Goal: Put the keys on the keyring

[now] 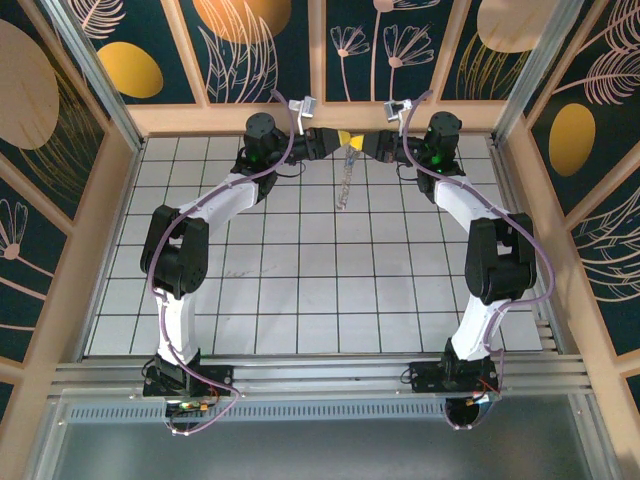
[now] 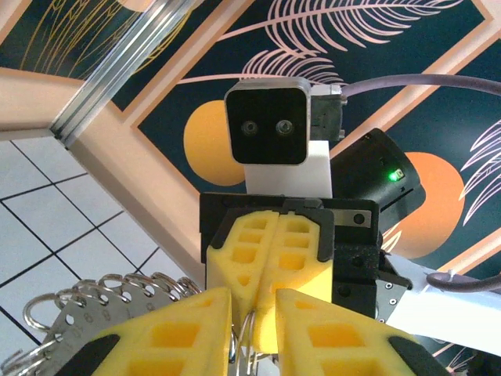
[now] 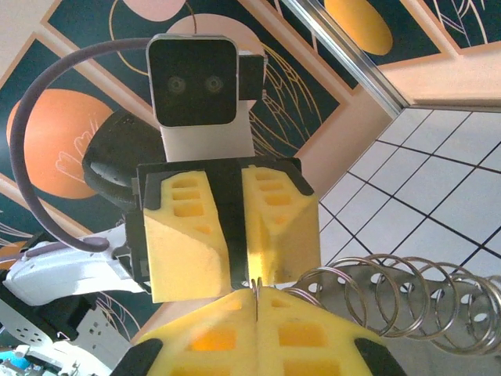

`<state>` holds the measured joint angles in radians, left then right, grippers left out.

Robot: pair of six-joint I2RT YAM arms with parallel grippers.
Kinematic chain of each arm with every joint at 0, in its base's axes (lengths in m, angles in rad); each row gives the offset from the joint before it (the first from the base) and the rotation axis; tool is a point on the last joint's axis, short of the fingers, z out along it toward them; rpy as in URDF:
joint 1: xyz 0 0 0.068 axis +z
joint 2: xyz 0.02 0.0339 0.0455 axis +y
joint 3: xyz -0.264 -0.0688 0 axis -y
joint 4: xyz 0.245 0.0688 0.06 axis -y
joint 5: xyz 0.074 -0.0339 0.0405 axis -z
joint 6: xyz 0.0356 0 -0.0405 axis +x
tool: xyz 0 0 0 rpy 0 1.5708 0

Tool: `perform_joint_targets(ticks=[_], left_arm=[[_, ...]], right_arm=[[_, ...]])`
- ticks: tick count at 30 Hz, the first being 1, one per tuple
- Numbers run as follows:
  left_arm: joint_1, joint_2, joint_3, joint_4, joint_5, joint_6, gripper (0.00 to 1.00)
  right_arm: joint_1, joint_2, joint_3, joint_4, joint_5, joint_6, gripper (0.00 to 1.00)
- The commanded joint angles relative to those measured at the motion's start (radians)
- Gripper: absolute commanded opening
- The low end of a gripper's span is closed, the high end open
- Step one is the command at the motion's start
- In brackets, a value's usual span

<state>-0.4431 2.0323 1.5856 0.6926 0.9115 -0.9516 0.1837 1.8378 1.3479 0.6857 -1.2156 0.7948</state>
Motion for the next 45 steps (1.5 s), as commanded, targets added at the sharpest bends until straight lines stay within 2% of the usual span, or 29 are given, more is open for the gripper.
perform_joint_targets(ticks=[1, 7, 15, 20, 30, 35, 45], left_arm=[[0.004, 0.004, -0.014, 0.074, 0.019, -0.018, 0.22], [0.002, 0.005, -0.025, 0.088, 0.020, -0.024, 0.30], [-0.005, 0.017, -0.034, 0.095, 0.021, -0.024, 0.30], [-0.006, 0.020, -0.039, 0.106, 0.024, -0.031, 0.19], [-0.017, 0.038, -0.025, 0.129, 0.026, -0.044, 0.11], [-0.025, 0.042, -0.027, 0.152, 0.026, -0.061, 0.00], [-0.027, 0.016, -0.060, 0.191, 0.003, -0.084, 0.00]], right_arm=[[0.007, 0.019, 0.044, 0.070, 0.016, 0.012, 0.00], [0.007, 0.023, 0.042, 0.086, 0.019, 0.026, 0.00], [0.005, 0.026, 0.042, 0.089, 0.022, 0.026, 0.00], [0.005, 0.031, 0.041, 0.093, 0.024, 0.027, 0.00], [0.007, 0.043, 0.034, 0.122, 0.028, 0.049, 0.00], [0.007, 0.043, 0.027, 0.134, 0.033, 0.056, 0.00], [0.007, 0.013, -0.027, 0.184, 0.061, 0.094, 0.00]])
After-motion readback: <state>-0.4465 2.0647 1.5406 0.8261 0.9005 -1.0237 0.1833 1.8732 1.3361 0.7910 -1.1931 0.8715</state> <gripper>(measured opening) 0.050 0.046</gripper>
